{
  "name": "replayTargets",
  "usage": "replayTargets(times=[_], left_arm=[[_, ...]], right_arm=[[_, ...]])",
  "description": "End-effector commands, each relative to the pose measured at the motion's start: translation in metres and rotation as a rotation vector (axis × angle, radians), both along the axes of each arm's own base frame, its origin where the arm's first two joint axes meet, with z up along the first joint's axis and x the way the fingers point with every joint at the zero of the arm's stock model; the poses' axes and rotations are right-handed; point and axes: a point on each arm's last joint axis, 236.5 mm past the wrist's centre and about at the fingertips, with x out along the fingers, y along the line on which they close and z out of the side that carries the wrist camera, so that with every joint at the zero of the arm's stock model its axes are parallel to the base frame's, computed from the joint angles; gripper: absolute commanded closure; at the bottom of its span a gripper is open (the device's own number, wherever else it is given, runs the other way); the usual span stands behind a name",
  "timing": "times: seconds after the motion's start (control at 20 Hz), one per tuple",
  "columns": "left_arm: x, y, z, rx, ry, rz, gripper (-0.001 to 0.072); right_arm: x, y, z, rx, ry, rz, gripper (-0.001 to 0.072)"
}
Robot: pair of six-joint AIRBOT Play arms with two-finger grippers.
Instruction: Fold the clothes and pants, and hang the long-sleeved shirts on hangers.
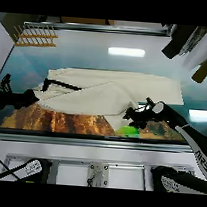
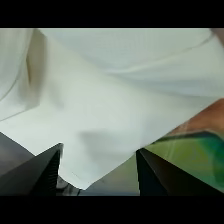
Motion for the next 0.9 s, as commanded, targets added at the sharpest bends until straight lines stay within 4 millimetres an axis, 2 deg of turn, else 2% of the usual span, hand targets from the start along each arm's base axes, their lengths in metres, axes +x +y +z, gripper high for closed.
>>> replayTargets(times=[0.0,0.05,0.1,0.15,0.2,0.25,0.35,0.45,0.55,0.65,0.75,0.85], left_arm=[[0.0,0.0,0.0,-0.001,0.001,-0.001,0.069],[0.0,0.0,0.0,0.0,0.0,-0.001,0.069],[0.0,0.0,0.0,0.0,0.0,-0.001,0.069],[0.0,0.0,0.0,0.0,0.0,0.0,0.069],[0.0,0.0,0.0,0.0,-0.001,0.001,0.069],[0.001,0.001,0.0,0.002,-0.003,0.002,0.069],[0.005,0.005,0.006,0.013,-0.018,0.004,0.069],[0.013,0.013,0.021,0.026,-0.048,0.005,0.069],[0.024,0.022,0.046,0.044,-0.09,0.002,0.069],[0.034,0.027,0.073,0.06,-0.131,-0.013,0.069],[0.046,0.028,0.096,0.079,-0.172,-0.017,0.069],[0.06,0.028,0.116,0.107,-0.224,-0.022,0.069]], right_arm=[[0.0,0.015,-0.007,-0.009,-0.022,0.015,0.0207],[-0.001,0.015,-0.007,-0.01,-0.024,0.024,0.0305],[-0.001,0.015,-0.006,-0.012,-0.038,0.044,0.0453],[0.0,0.014,-0.005,-0.015,-0.054,0.063,0.0554],[0.003,0.01,0.0,-0.021,-0.076,0.083,0.0644],[0.008,0.003,0.006,-0.04,-0.105,0.11,0.0698],[0.016,-0.03,0.025,-0.127,-0.142,0.172,0.0698],[0.016,-0.098,0.056,-0.322,-0.141,0.262,0.0698],[0.008,-0.17,0.098,-0.509,-0.123,0.34,0.0699],[0.001,-0.224,0.14,-0.613,-0.107,0.336,0.0699],[0.004,-0.265,0.174,-0.69,-0.119,0.261,0.07],[0.015,-0.294,0.194,-0.768,-0.141,0.207,0.07]])
